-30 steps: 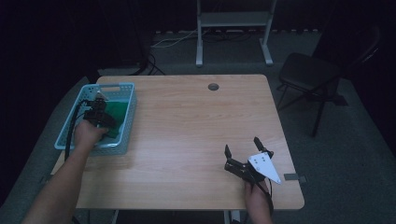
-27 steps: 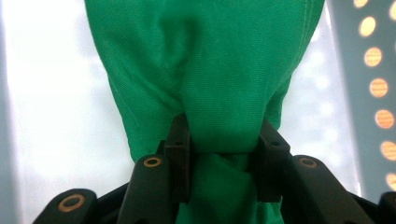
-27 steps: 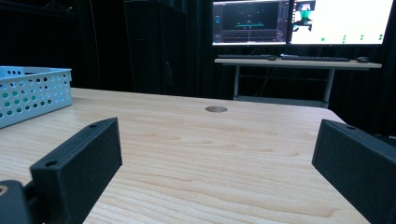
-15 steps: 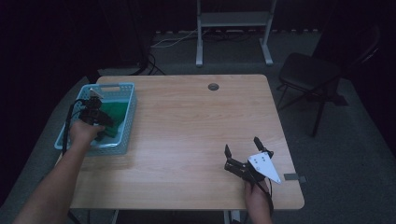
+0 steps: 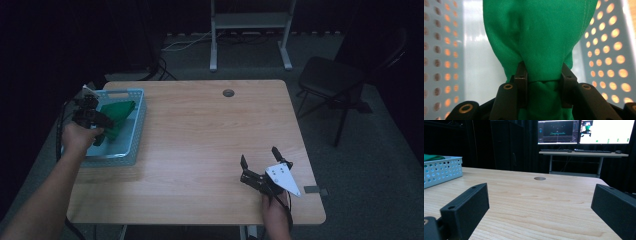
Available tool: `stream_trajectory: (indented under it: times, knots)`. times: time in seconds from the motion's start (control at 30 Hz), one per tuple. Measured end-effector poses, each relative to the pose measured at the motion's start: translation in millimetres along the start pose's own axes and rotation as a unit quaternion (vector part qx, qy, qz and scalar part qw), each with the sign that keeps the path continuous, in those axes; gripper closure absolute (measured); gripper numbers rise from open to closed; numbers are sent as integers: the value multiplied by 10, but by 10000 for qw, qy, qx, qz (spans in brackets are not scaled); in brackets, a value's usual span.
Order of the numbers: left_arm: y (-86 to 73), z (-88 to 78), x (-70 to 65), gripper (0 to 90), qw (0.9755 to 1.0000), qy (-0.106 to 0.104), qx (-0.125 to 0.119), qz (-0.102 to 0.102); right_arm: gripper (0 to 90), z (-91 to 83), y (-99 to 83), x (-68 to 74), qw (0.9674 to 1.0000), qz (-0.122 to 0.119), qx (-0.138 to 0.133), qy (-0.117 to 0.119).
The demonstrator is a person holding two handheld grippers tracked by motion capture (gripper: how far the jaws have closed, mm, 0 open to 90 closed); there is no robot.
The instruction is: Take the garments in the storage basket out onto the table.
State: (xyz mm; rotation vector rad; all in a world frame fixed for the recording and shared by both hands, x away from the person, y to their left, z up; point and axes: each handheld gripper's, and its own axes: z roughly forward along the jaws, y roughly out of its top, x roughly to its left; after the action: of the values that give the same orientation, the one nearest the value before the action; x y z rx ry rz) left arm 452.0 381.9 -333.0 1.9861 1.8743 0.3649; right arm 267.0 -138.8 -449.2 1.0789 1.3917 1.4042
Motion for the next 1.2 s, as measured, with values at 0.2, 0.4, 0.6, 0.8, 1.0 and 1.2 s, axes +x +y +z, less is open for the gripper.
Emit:
stream_trajectory:
  times: [0.2,0.4,0.6,0.8,1.0,1.2]
  knots:
    - [-30,-192,35,676,9997,-62,-214,-104,9,2,-1,0,10000,4,-7,6]
    - [-64,-336,60,675,9994,-77,-300,-150,9,2,-1,0,10000,2,-8,8]
    - [-73,-416,86,673,9991,-96,-383,-167,10,1,0,0,10000,-1,-1,6]
    - [-72,-475,108,674,9987,-211,-404,-245,9,2,-1,1,10000,3,-9,7]
    - [-80,-533,107,673,9984,-277,-415,-272,9,12,0,-1,10000,4,-4,9]
    - [-54,-626,115,674,9972,-433,-476,-379,9,12,0,0,10000,-2,-4,0]
